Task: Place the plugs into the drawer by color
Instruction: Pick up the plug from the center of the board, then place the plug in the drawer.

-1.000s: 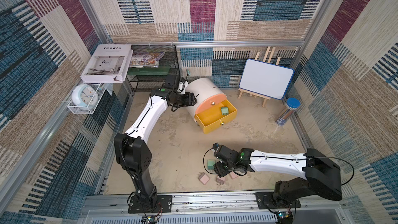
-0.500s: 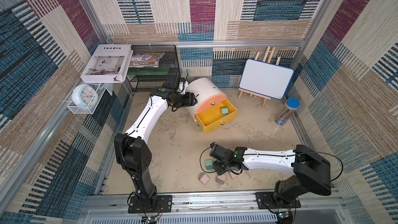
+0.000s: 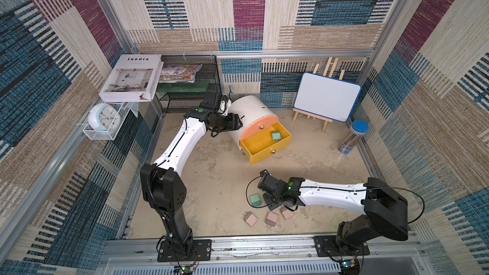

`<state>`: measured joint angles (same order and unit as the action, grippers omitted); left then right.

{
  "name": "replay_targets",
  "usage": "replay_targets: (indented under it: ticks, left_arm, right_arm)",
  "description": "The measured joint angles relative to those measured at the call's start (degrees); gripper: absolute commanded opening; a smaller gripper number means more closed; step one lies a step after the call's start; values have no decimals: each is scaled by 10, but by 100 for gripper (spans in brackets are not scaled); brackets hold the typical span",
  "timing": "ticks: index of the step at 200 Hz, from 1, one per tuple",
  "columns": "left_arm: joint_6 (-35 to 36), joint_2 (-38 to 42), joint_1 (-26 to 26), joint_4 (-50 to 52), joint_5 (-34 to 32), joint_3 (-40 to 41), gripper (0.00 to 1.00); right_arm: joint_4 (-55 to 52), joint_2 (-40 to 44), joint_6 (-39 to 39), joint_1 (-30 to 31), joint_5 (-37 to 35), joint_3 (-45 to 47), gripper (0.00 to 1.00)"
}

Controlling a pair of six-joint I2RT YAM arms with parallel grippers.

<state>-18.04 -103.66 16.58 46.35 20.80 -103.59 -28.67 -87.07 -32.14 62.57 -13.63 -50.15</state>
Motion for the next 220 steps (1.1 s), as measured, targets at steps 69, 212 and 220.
replay_targets:
  ticks: [69, 212, 220]
  left_arm:
    - [0, 0, 1, 0, 2, 0, 70]
    - [-5, 0, 2, -2, 6, 0, 70]
    - [-5, 0, 2, -2, 6, 0, 70]
  right_arm:
    - [-88, 134, 49, -64, -29, -61, 40]
    - [-134, -81, 283, -226, -24, -447, 40]
    - [-134, -89, 285, -231, -21, -447, 40]
